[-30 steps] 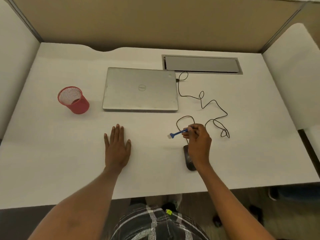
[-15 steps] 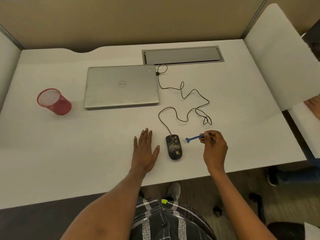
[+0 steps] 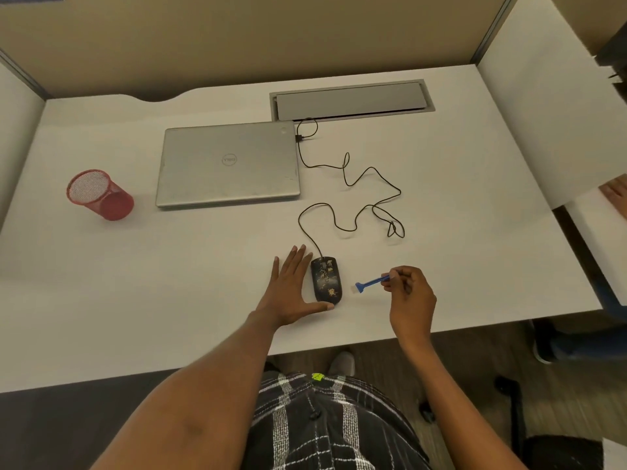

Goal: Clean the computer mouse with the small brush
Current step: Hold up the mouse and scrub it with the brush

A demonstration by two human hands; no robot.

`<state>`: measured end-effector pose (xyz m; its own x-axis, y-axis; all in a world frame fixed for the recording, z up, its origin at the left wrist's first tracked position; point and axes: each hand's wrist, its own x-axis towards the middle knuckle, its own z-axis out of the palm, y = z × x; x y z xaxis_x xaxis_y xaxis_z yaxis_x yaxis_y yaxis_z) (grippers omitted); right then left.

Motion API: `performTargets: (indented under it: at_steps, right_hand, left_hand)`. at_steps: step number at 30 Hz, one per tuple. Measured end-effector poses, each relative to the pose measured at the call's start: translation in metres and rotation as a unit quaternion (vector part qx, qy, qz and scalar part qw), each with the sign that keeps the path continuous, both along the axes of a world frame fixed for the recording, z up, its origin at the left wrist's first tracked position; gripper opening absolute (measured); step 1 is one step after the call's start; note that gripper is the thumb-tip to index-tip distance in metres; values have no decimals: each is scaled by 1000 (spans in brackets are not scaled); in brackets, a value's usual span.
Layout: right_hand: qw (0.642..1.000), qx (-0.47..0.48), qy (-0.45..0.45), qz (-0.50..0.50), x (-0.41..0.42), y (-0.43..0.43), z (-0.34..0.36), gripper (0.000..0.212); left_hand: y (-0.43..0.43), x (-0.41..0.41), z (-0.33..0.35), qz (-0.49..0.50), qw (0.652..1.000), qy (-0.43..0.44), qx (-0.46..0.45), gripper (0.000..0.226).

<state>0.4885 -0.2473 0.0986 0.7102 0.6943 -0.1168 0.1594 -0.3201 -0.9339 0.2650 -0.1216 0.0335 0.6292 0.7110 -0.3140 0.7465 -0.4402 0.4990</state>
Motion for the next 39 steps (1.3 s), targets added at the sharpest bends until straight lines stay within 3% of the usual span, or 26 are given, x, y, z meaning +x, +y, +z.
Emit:
performTargets:
  at_steps: [5, 19, 39]
  right_hand:
    - [1000, 2, 1, 22, 0, 1, -4, 6]
    - [1000, -12, 6, 28, 2, 3, -10, 9]
    - [1000, -7, 4, 24, 3, -17, -1, 10]
  left_hand:
    - [1, 1, -1, -18, 1000, 11, 1, 138]
    - [2, 11, 1, -10, 999, 31, 16, 131]
    - [-25, 20, -1, 32, 999, -17, 28, 128]
